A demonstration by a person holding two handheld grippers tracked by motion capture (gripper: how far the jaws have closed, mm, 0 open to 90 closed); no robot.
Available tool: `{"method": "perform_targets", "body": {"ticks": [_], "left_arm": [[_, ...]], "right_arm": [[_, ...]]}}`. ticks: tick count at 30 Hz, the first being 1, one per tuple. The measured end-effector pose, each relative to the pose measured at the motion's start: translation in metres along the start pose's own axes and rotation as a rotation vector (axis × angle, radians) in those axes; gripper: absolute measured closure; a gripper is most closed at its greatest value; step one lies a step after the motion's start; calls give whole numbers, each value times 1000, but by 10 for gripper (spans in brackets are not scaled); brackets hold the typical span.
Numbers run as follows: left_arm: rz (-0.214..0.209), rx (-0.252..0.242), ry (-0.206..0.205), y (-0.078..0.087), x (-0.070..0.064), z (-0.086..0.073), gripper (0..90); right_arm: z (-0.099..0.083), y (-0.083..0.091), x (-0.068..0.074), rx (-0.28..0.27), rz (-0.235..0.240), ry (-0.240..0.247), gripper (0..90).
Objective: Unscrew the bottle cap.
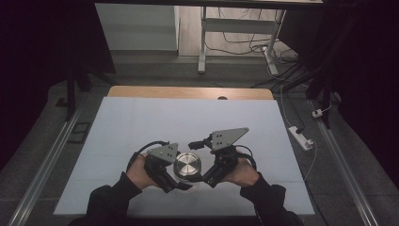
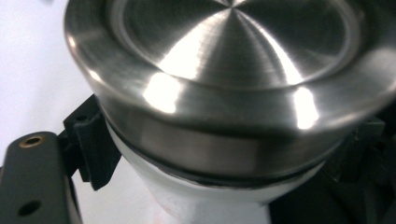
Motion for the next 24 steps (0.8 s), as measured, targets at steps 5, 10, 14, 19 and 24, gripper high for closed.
{"method": "perform_targets", "body": {"ticks": [5,10,14,19,24], "left_arm": [[161,23,111,0,17,-2,156],[231,56,155,-6,19,0,155],[238,70,151,-7,18,1,156],[93,30,96,-4,8,3,156],[-71,-18,11,-3,-9,7,156]], "right_arm": [[5,4,-17,21,-249,-76,0],[1,-8,-19,41,-384,-100,75],[-1,-12,-18,30,-420,-90,198],[0,-10,-11,26,-286,-44,201],[0,0,1,-6,-11,1,203]]}}
Point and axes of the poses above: each handheld gripper's, and its own axes: y roughly backward along the jaws, z roughly out of its top, x roughly to its left, the point moved 8 cm from there along -y, roughly forward along the jaws, and after that the axes turned 3 degrees about -y, right-handed, at the moved point
